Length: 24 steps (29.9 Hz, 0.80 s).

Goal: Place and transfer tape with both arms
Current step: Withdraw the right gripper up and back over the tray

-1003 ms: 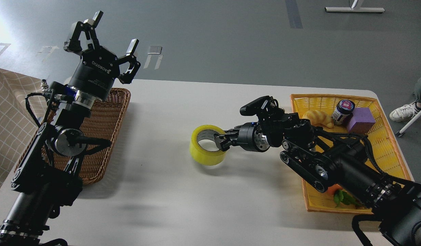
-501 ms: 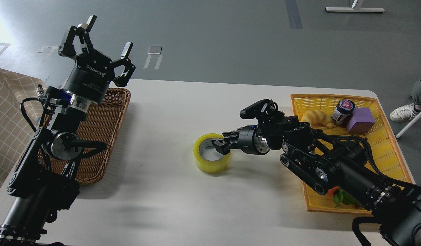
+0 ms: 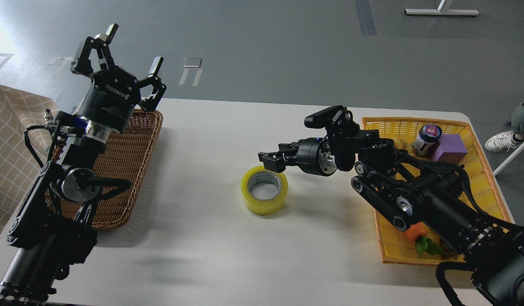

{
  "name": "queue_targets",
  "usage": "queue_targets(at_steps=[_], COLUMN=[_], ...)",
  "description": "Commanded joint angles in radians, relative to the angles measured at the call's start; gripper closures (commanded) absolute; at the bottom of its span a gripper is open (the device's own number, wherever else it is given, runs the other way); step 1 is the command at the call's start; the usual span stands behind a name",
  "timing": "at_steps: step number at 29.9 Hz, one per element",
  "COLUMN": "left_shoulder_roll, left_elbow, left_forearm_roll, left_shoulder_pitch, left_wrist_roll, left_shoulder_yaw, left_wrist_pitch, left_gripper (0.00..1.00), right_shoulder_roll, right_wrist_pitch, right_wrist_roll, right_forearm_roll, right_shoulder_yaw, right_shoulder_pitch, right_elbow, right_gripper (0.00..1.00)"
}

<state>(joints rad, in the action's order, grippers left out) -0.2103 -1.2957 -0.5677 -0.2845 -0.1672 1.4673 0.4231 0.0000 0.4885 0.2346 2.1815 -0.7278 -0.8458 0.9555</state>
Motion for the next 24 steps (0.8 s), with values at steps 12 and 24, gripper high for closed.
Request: queue_targets(at_steps=[12, 24], left_shoulder_roll=[-0.04, -0.05], left_elbow=[-0.004, -0.004], left_forearm_roll=[-0.017, -0.023], left_shoulder_pitch=[-0.015, -0.024], left_wrist_roll=[0.002, 0.008], left_shoulder_yaw=[-0.008, -0.016], left_wrist_pitch=[-0.004, -0.056], left_gripper=[0.02, 0.02], right_shoulder_roll=[-0.127, -0.377], right_wrist_pitch=[0.0, 0.0], right_wrist_roll=[0.0, 0.006], right_forearm_roll=[0.0, -0.439], right_shoulder_yaw=[-0.193, -0.37], right_shoulder_pitch=[-0.032, 0.103], right_elbow=[0.19, 0.402], right_gripper=[0.0, 0.0])
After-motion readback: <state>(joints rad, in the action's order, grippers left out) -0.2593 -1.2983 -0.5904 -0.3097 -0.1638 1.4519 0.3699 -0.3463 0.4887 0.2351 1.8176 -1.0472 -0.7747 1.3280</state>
